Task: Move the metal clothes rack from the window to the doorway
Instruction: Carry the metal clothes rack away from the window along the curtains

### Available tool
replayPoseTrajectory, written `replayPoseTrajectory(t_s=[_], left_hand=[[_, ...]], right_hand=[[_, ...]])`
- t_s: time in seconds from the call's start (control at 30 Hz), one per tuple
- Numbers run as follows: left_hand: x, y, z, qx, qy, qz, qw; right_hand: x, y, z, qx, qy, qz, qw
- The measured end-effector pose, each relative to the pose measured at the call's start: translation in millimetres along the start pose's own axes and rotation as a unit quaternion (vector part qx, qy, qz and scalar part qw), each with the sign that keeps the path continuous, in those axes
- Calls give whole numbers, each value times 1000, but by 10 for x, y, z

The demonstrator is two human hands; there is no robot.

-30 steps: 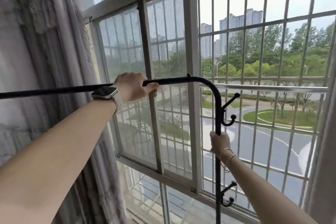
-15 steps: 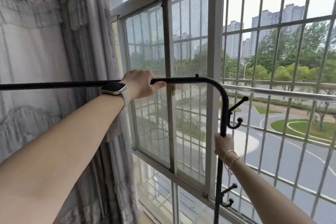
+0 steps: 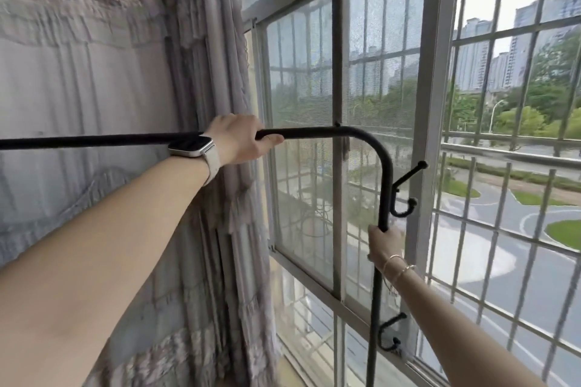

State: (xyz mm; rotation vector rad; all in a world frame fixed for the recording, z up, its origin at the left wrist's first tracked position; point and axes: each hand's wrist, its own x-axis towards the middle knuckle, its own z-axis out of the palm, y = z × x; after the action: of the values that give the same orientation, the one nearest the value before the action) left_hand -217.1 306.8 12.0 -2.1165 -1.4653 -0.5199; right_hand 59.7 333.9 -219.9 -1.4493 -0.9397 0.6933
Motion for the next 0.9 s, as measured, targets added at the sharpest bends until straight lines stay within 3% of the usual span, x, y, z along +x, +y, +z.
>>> replayPoseTrajectory(t_s=[0.37,0.9], left_hand=[[-170,-917,154,39,-7,-71,997],[-48,-1904,541,61,14,-86,994]], right_hand=[[-10,-123,1101,-5,-64,-10,998],[124,-252,2229,11,-68,12,998]])
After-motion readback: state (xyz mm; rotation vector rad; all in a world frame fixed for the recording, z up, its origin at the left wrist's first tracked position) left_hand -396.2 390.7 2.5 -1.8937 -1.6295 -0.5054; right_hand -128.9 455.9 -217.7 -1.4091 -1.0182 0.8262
